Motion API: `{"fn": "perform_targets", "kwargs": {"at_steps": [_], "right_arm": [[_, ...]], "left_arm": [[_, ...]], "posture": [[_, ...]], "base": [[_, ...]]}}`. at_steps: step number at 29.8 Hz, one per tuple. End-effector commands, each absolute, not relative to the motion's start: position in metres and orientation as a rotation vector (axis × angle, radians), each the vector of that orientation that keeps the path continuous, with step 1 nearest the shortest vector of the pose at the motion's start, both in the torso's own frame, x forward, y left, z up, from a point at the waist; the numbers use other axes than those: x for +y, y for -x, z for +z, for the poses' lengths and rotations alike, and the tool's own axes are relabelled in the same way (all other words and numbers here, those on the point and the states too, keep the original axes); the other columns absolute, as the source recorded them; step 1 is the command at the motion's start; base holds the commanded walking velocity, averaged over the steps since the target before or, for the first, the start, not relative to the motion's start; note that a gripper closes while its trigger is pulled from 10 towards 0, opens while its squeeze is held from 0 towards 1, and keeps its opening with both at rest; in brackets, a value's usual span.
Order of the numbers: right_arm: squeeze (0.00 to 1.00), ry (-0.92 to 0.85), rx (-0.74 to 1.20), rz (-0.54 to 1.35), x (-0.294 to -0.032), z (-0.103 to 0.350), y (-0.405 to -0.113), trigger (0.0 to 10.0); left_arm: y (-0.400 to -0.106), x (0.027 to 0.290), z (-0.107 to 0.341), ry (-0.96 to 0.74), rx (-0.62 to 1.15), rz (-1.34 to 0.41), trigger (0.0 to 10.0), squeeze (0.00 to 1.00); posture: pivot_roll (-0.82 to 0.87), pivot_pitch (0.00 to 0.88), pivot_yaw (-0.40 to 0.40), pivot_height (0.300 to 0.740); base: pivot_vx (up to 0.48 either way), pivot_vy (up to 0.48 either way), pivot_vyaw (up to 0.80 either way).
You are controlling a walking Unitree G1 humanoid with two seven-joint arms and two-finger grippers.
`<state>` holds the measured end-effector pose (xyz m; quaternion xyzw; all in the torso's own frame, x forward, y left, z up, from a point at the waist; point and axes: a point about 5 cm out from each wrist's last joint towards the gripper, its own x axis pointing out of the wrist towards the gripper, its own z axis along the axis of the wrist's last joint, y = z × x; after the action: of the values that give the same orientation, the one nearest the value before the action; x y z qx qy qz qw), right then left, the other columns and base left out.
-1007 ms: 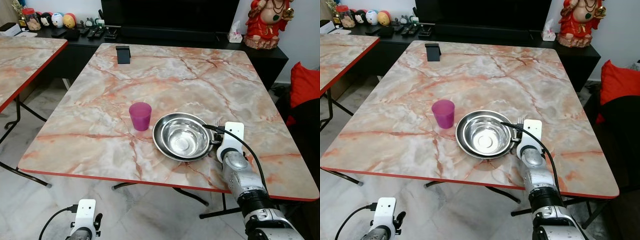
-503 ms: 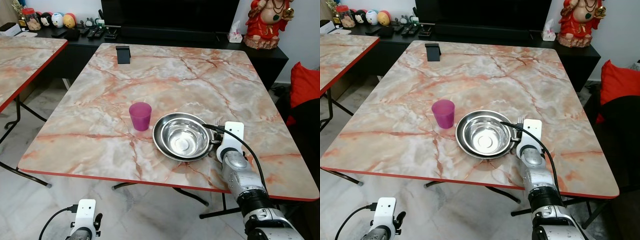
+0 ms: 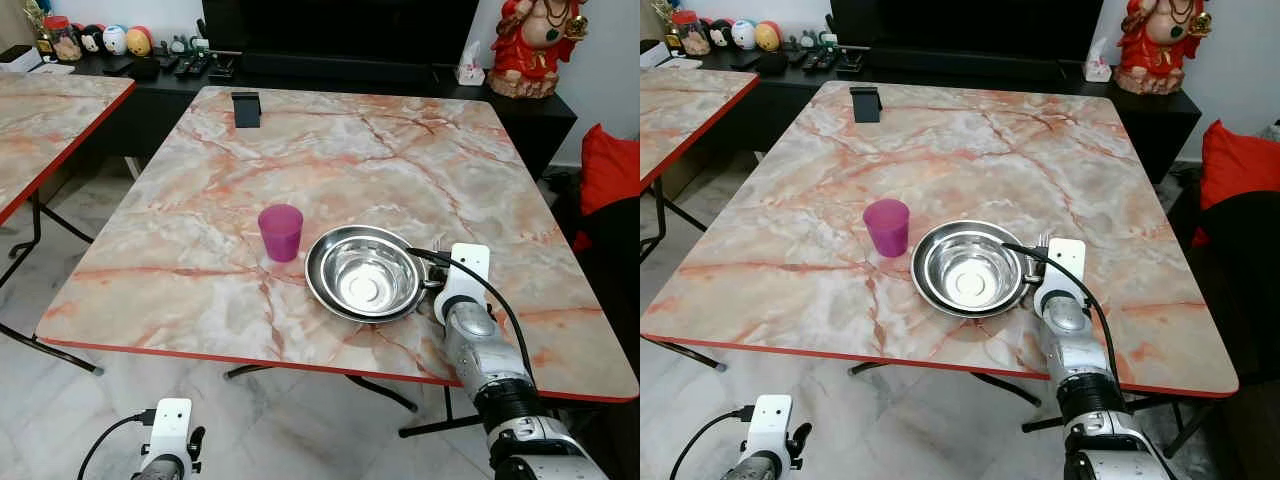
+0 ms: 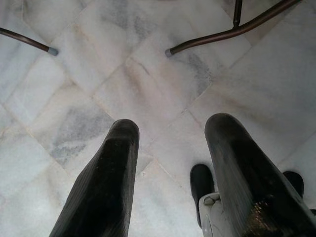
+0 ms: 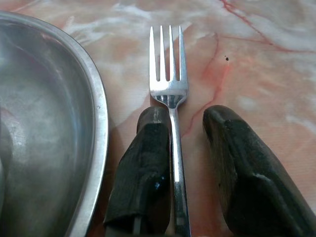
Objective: Setting the table
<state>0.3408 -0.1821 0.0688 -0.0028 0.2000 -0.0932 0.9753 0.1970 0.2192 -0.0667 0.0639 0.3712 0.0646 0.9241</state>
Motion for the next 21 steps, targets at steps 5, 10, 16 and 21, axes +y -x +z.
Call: {"fn": "perform_targets", "kwargs": {"at_steps": [5, 10, 16, 21], "right_arm": [[0.78, -0.012, 0.385, -0.185, -0.1808, 0.0737, -0.3451, 10.0], [0.76, -0.013, 0.386, -0.187, -0.1808, 0.0738, -0.3451, 10.0], [0.00, -0.012, 0.380, -0.193, -0.1813, 0.0748, -0.3457, 10.0], [0.00, -0.014, 0.369, -0.202, -0.1822, 0.0767, -0.3466, 10.0]], "left_arm": [[-0.1964, 0.2200, -0.0672, -0.143, 0.773, 0.130, 10.0, 0.00], [-0.1966, 0.2200, -0.0671, -0.142, 0.773, 0.130, 10.0, 0.00], [-0.1971, 0.2203, -0.0667, -0.143, 0.771, 0.131, 10.0, 0.00], [-0.1974, 0.2207, -0.0665, -0.143, 0.770, 0.131, 10.0, 0.00]], "posture": [[-0.01, 0.015, -0.035, 0.740], [-0.01, 0.015, -0.034, 0.740], [-0.01, 0.014, -0.034, 0.740], [-0.01, 0.012, -0.033, 0.740]], "base": [[0.000, 0.000, 0.00], [0.000, 0.000, 0.00], [0.000, 0.000, 0.00], [0.000, 0.000, 0.00]]}}
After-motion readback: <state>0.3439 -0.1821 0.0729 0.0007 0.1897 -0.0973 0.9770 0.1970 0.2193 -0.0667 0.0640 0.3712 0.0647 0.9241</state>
